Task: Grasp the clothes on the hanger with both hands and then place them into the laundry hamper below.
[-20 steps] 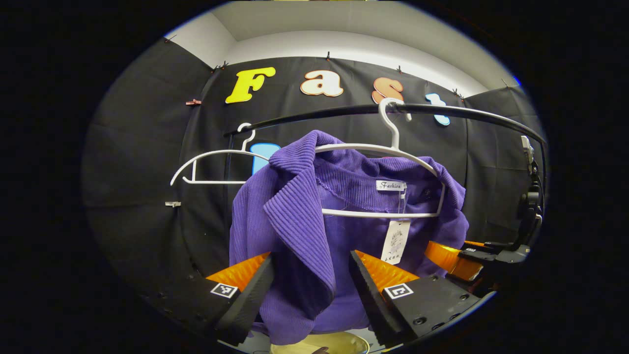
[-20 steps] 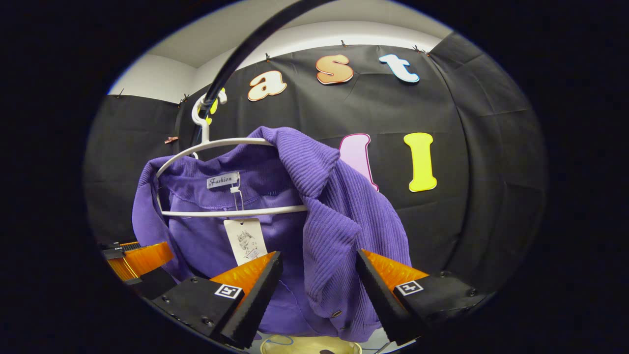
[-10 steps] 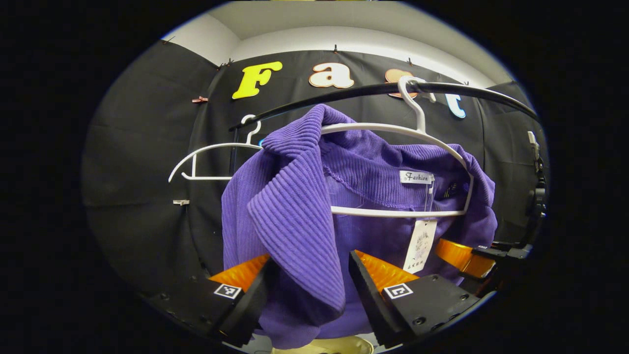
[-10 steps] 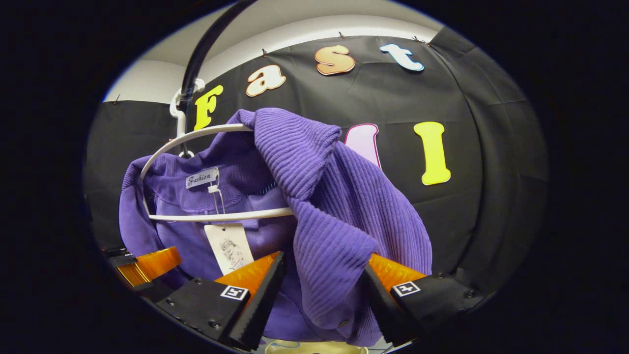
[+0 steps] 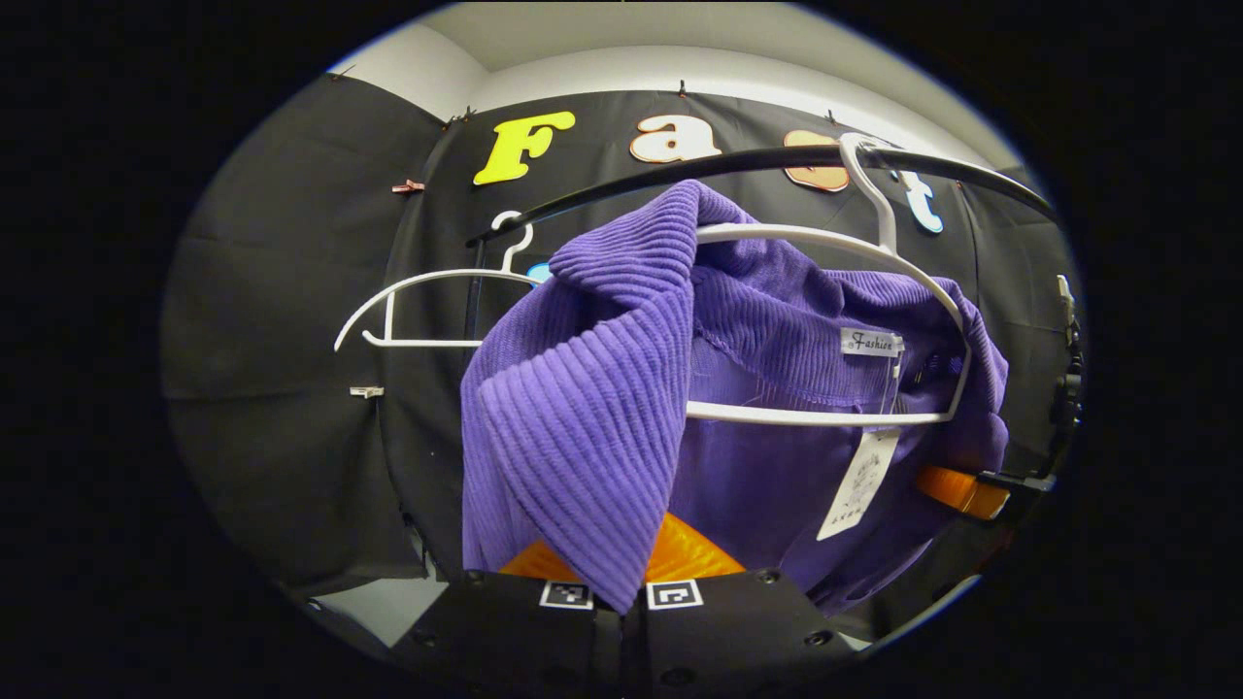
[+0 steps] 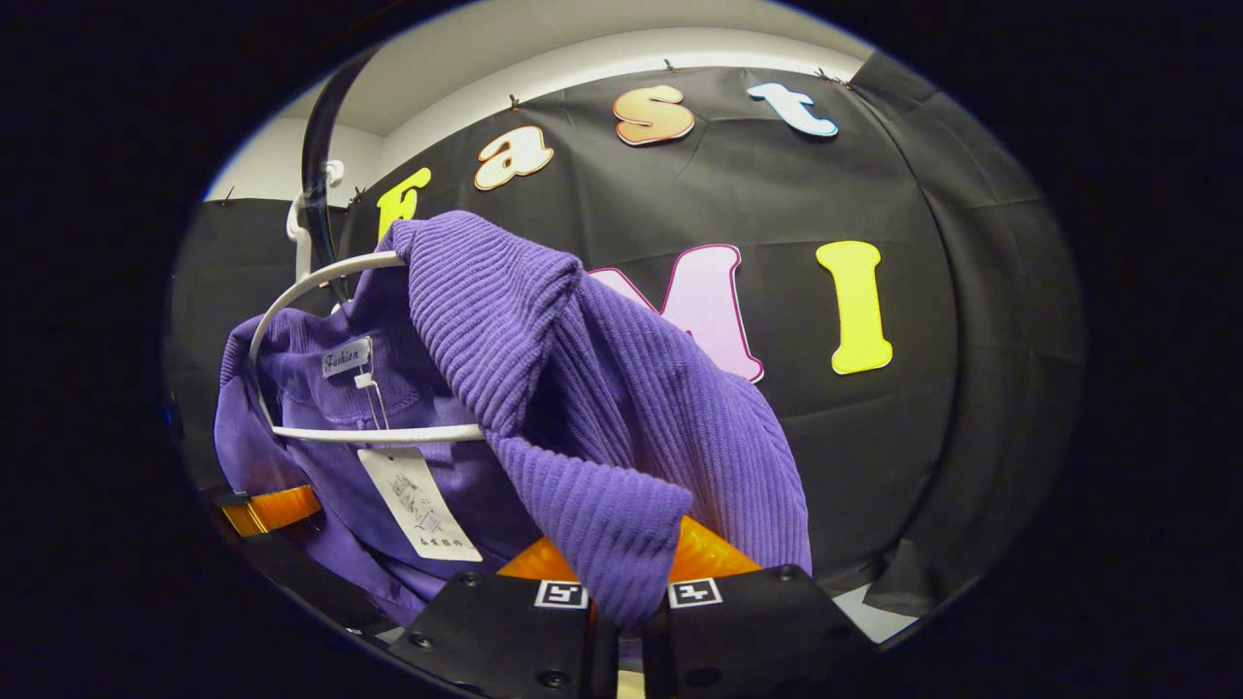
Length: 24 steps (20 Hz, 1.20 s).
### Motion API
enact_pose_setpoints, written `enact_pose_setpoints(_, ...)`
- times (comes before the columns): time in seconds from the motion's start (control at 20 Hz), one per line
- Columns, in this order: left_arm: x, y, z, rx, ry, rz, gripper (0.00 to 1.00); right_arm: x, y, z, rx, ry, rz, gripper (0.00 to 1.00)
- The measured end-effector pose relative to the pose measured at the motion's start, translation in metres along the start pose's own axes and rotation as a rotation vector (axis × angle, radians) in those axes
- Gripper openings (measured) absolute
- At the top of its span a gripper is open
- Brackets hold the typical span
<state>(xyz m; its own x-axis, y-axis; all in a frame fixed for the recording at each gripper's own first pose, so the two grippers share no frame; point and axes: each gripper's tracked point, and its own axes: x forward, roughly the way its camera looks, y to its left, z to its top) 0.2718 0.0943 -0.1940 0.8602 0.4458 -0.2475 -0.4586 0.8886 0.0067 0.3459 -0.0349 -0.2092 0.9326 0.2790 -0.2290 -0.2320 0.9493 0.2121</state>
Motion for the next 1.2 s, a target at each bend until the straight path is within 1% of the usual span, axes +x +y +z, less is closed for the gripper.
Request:
enact_pose_setpoints(0.05,-0.002,0.0,0.002,0.0,-0.003,0.003,0.05,-0.002,-0.002,0.001,0.002,-0.001,0.005,0.19)
enact_pose_setpoints(0.25,-0.011,0.009,0.009,0.029,-0.016,0.03,0.04,-0.012,-0.01,0.008,0.067,-0.013,0.046,0.19)
enact_pose_setpoints(0.6,-0.039,0.041,0.04,0.049,-0.076,0.118,0.05,-0.033,-0.022,0.041,0.063,-0.091,0.069,0.19)
enact_pose_setpoints(0.7,-0.047,0.049,0.052,0.054,-0.108,0.142,0.05,-0.037,-0.027,0.047,0.069,-0.11,0.06,0.19)
enact_pose_setpoints(0.85,-0.054,0.058,0.076,0.092,-0.16,0.172,0.06,-0.038,-0.038,0.067,0.074,-0.166,0.03,0.19)
enact_pose_setpoints(0.9,-0.054,0.062,0.085,0.11,-0.182,0.184,0.06,-0.035,-0.044,0.074,0.086,-0.186,0.017,0.14)
enact_pose_setpoints(0.95,-0.054,0.066,0.096,0.13,-0.206,0.197,0.06,-0.033,-0.048,0.08,0.102,-0.203,0.007,0.14)
enact_pose_setpoints(1.0,-0.052,0.07,0.106,0.148,-0.223,0.208,0.06,-0.03,-0.051,0.086,0.117,-0.217,-0.001,0.19)
enact_pose_setpoints(1.15,-0.043,0.084,0.125,0.197,-0.258,0.233,0.06,-0.02,-0.056,0.092,0.11,-0.236,-0.018,0.14)
enact_pose_setpoints(1.2,-0.04,0.088,0.131,0.213,-0.268,0.236,0.06,-0.017,-0.056,0.094,0.097,-0.238,-0.022,0.14)
